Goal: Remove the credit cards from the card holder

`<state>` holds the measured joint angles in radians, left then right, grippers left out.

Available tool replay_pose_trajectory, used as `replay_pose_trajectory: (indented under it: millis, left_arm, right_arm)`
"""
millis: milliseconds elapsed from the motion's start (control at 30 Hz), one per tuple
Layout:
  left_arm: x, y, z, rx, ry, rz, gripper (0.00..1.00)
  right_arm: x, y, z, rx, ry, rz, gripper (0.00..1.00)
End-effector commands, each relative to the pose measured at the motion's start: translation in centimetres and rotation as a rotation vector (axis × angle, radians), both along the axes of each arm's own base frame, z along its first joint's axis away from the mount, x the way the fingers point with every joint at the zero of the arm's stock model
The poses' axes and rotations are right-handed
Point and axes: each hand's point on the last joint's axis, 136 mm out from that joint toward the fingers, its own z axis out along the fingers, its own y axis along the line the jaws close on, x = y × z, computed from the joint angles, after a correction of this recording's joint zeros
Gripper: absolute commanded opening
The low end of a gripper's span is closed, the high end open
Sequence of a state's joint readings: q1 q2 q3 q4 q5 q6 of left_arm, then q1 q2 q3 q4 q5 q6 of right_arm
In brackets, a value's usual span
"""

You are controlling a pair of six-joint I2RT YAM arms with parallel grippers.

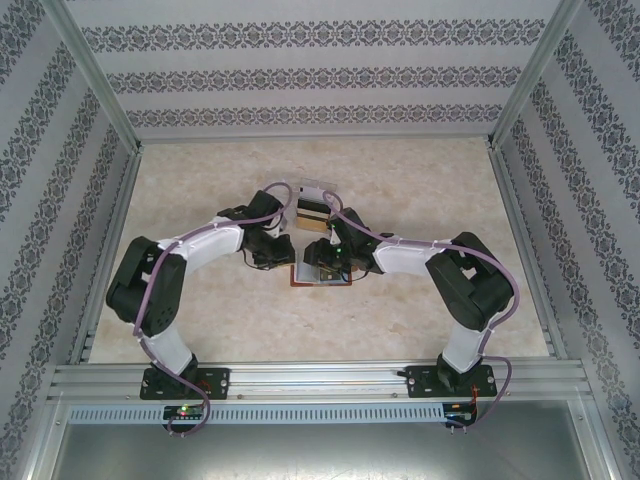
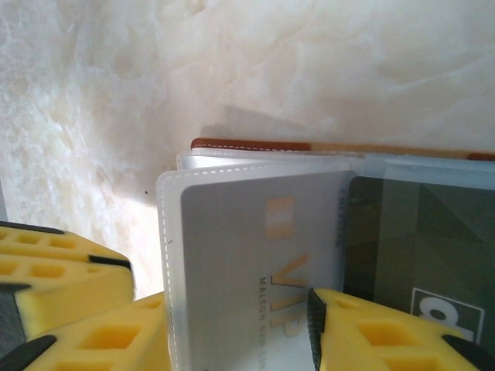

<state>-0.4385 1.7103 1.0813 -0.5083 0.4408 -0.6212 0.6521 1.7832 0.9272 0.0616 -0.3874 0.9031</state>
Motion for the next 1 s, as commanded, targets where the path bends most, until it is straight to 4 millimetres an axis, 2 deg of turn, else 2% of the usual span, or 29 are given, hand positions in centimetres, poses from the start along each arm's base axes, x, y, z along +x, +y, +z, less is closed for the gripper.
replay_pose_trajectory:
  millis: [0,167,367,433,533,667,800,967]
  left_arm:
    - [-0.5,1.7,-0.1,0.029,0.016,0.058,0.15]
    - [0.5,0.4,2.1,-0.053,-0.035,0.052,0.15]
    - [0.9,-0.3,4.0,-0.104,-0.078,0.047,0.17]
    - [0.9,-0.7,4.4,-0.126,-0.083,0.039,0.17]
    - [0.7,-2.1,4.7,-0.184,-0.071,0.005,0.18]
    - [0.7,-4.7,3.8,-0.246,-0.024,-0.034,0.19]
    - [1.1,-6.3,2.2,-0.285,0.022,-0.025,0.22]
    - [1.6,-7.6,0.8,-0.302,0.052,-0.019,0.25]
  right_arm:
    - [0.6,0.4,1.4,0.020,-0.039,-0.014,0.47]
    - [0.6,-1.1,2.5,-0.029,-0.085,-0.035,0.47]
    - [0.6,-0.6,3.3,0.001,-0.107,-0.015,0.56]
    - [0.7,-1.1,3.1,-0.024,-0.106,-0.036,0.56]
    - [0.8,-2.9,1.6,-0.102,-0.068,-0.095,0.50]
    - [0.4,-5.1,0.1,-0.214,-0.039,-0.140,0.40]
    - [0.0,-7.1,-0.6,-0.321,-0.022,-0.175,0.33]
    - [-0.1,-8.3,-1.1,-0.385,-0.014,-0.196,0.33]
